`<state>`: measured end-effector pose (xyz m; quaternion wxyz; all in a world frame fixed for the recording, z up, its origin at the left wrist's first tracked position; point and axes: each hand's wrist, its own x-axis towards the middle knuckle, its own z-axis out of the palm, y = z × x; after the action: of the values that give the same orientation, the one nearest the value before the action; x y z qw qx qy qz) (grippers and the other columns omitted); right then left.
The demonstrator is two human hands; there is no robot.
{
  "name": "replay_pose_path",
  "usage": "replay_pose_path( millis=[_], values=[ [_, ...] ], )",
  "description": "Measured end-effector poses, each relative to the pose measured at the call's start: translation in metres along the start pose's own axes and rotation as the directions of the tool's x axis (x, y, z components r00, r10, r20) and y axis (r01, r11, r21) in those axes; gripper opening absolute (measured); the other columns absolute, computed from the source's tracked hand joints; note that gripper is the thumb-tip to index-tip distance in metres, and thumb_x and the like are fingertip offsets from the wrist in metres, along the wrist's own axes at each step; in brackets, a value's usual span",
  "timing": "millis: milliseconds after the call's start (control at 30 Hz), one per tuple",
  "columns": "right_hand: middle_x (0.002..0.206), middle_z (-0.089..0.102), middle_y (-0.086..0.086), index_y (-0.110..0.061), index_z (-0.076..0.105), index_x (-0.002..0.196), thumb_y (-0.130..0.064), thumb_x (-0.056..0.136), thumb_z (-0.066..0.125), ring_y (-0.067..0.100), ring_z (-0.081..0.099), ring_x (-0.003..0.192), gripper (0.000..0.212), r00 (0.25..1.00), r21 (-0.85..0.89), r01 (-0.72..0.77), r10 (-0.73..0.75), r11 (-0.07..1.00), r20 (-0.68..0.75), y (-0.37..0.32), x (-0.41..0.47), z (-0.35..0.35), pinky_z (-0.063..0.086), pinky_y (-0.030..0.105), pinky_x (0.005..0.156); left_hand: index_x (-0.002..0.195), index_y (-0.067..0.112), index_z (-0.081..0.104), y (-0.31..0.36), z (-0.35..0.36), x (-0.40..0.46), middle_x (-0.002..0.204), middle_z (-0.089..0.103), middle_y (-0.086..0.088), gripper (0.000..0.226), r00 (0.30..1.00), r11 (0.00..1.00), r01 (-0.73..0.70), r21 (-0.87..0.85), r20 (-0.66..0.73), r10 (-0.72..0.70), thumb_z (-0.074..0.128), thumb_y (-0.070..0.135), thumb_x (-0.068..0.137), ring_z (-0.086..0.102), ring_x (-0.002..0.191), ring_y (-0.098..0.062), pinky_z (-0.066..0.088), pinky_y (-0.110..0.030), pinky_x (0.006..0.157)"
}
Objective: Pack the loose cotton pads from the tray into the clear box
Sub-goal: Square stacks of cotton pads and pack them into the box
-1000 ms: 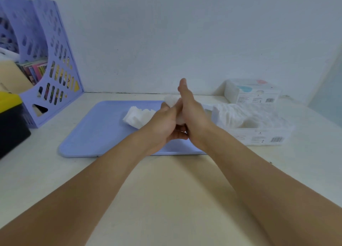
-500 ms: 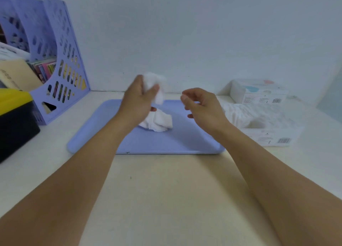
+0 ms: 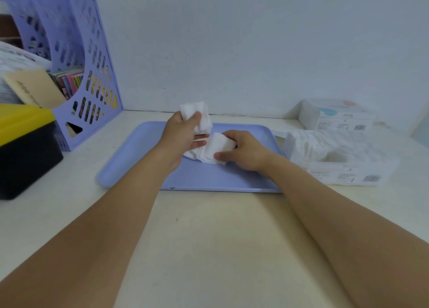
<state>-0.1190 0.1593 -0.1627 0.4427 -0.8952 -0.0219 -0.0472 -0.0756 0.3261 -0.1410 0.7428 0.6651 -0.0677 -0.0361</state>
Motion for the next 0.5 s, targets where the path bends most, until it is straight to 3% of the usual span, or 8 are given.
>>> replay_pose_path(
  millis=[133, 233, 333, 433, 500],
  values=[
    [0.09, 0.064, -0.002, -0.011, 0.064, 0.1, -0.007, 0.089, 0.074, 0.013, 0.058, 0.085, 0.015, 0.996, 0.186, 0.019, -0.001, 0.982, -0.094, 0.005, -0.01, -0.014, 0.049, 0.013, 0.072, 0.117, 0.02, 0.056, 0.001, -0.001, -0.001, 0.115, 0.068, -0.008, 0.018, 1.0, 0.999, -0.002, 0.033, -0.002, 0.002, 0.055, 0.031, 0.103, 0.073, 0.09, -0.023, 0.062, -0.032, 0.074],
    [0.092, 0.066, 0.003, -0.011, 0.066, 0.093, -0.003, 0.088, 0.074, 0.018, 0.064, 0.087, 0.013, 0.984, 0.307, 0.094, -0.043, 0.947, -0.171, 0.0, -0.021, -0.03, 0.058, 0.03, 0.075, 0.12, 0.018, 0.055, 0.001, 0.004, -0.006, 0.114, 0.067, -0.006, 0.02, 1.0, 0.997, -0.012, 0.078, -0.016, 0.013, 0.054, 0.029, 0.103, 0.072, 0.085, -0.021, 0.062, -0.034, 0.074],
    [0.09, 0.074, 0.006, -0.009, 0.069, 0.095, -0.004, 0.085, 0.078, 0.017, 0.07, 0.082, 0.015, 0.983, 0.396, 0.152, -0.098, 0.905, -0.154, -0.016, -0.037, -0.049, 0.06, 0.029, 0.067, 0.125, 0.018, 0.056, 0.005, 0.011, -0.014, 0.12, 0.065, -0.004, 0.024, 0.999, 0.989, -0.049, 0.138, -0.004, 0.05, 0.055, 0.027, 0.103, 0.068, 0.088, -0.017, 0.063, -0.032, 0.072],
    [0.086, 0.076, 0.011, -0.004, 0.069, 0.106, -0.002, 0.085, 0.077, 0.015, 0.069, 0.073, 0.022, 0.978, 0.401, 0.205, -0.206, 0.893, -0.04, -0.033, -0.049, -0.06, 0.054, 0.024, 0.058, 0.125, 0.018, 0.061, 0.012, 0.02, -0.029, 0.112, 0.07, 0.0, 0.026, 0.988, 0.99, -0.074, 0.121, 0.141, 0.057, 0.059, 0.025, 0.101, 0.068, 0.089, -0.014, 0.054, -0.022, 0.055],
    [0.091, 0.075, 0.021, -0.001, 0.067, 0.111, 0.002, 0.087, 0.074, 0.017, 0.066, 0.072, 0.026, 0.968, 0.323, 0.243, -0.252, 0.915, -0.014, -0.04, -0.052, -0.064, 0.052, 0.024, 0.057, 0.121, 0.018, 0.065, 0.017, 0.027, -0.043, 0.094, 0.074, 0.004, 0.023, 0.963, 0.996, -0.051, 0.068, 0.269, 0.031, 0.062, 0.023, 0.098, 0.071, 0.081, -0.011, 0.052, -0.022, 0.056]
  ],
)
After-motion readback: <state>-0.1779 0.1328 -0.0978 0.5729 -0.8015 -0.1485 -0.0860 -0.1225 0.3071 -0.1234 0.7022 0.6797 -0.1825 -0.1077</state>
